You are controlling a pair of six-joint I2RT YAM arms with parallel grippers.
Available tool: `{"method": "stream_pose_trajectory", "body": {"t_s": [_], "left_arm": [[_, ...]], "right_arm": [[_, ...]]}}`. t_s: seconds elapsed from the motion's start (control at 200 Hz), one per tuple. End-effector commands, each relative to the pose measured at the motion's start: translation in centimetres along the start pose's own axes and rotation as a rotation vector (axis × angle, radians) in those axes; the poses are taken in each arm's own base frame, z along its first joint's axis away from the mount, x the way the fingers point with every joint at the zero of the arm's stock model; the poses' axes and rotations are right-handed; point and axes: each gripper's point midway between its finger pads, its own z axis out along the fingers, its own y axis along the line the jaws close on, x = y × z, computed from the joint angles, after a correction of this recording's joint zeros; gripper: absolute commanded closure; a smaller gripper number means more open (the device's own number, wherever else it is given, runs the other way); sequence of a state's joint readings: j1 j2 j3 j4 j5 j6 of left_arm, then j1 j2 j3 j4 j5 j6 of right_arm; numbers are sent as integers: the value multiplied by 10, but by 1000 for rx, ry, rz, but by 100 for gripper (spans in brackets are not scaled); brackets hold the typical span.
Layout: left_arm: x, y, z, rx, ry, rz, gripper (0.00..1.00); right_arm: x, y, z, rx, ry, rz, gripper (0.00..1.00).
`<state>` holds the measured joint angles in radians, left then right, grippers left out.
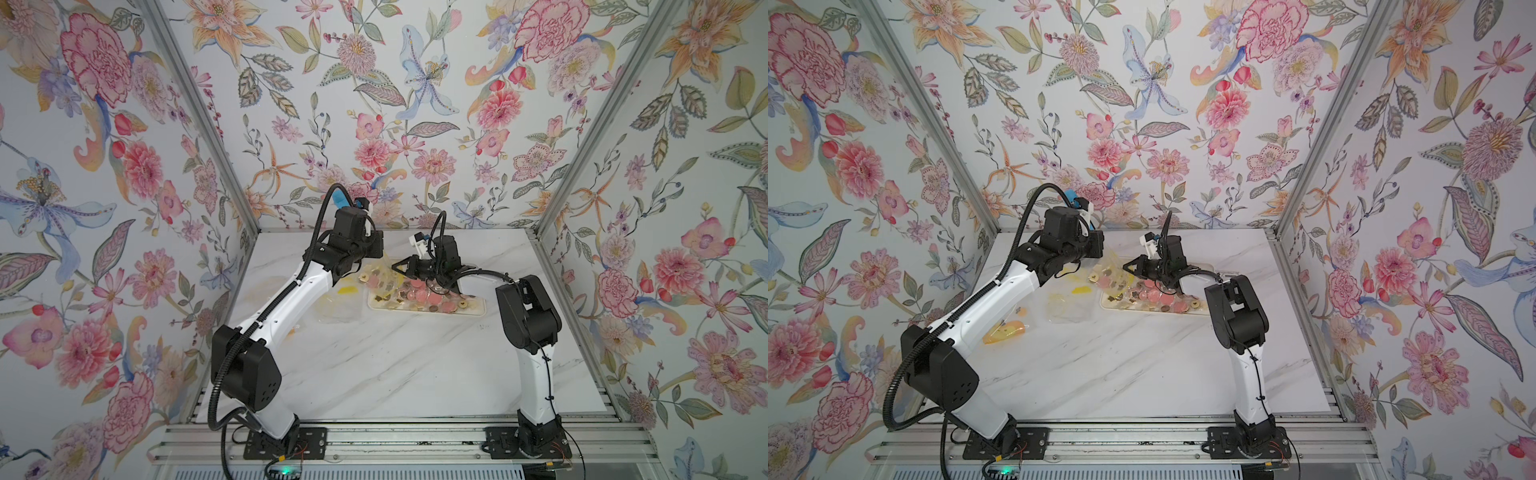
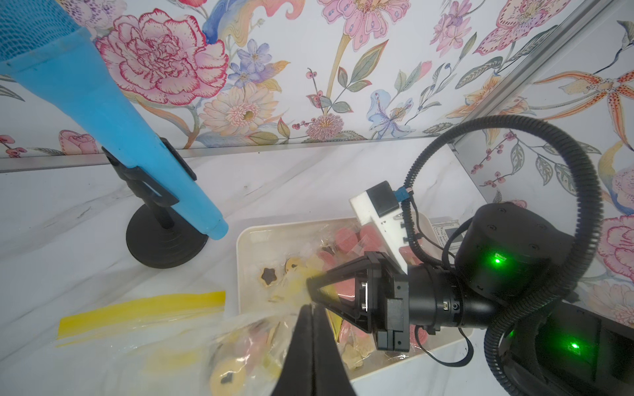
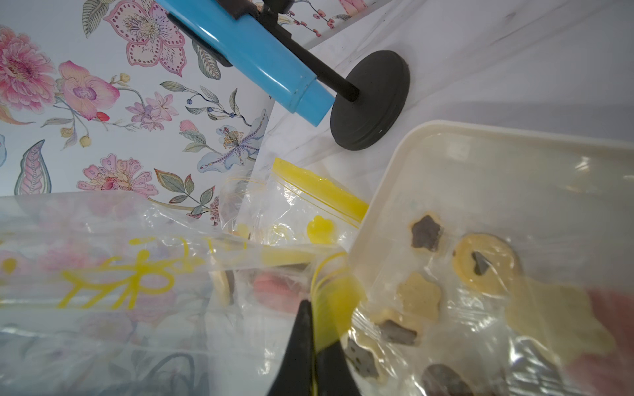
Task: Pour cookies out of the ziploc bag
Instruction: 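Pour the cookies out of the ziploc bag onto the tray.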
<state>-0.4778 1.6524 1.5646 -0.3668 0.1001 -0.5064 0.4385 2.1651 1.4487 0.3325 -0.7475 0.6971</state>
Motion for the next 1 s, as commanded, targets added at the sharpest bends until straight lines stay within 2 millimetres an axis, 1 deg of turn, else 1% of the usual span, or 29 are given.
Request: {"method": "stream_pose_trajectory", "body": {"t_s": [0.0,0.22,0.5,0.595,0.771,0.801,0.831,0.886,0.951,0.971,0.996], "left_arm": [[-11,5,-5,-6,-45,13,100],[-5,-1,12,28,-35,-9,100],[-11,-18,25,63,-38,2,100],[-11,-16,27,55,-38,8,100],[-6,-9,31,40,-26,29,100],[-5,-8,32,43,-24,32,94],[-4,-7,33,48,-23,37,83],[-4,-4,37,55,-15,52,66],[-4,-6,42,83,4,88,43],[-3,-5,44,84,13,97,38],[-3,-5,47,89,24,109,36]], "right_arm": [[3,-27,1,75,-3,52,100],[-11,-44,-20,114,-47,67,100],[-29,-58,-55,148,-112,79,100],[-30,-49,-56,110,-115,51,100],[-22,-46,-48,107,-96,19,100],[-22,-46,-47,105,-94,12,100],[-20,-43,-46,105,-90,-2,100],[-18,-41,-44,107,-85,-17,100],[-16,-39,-42,103,-76,-29,100],[-15,-38,-42,100,-75,-33,100],[-14,-37,-41,95,-72,-40,100]]}}
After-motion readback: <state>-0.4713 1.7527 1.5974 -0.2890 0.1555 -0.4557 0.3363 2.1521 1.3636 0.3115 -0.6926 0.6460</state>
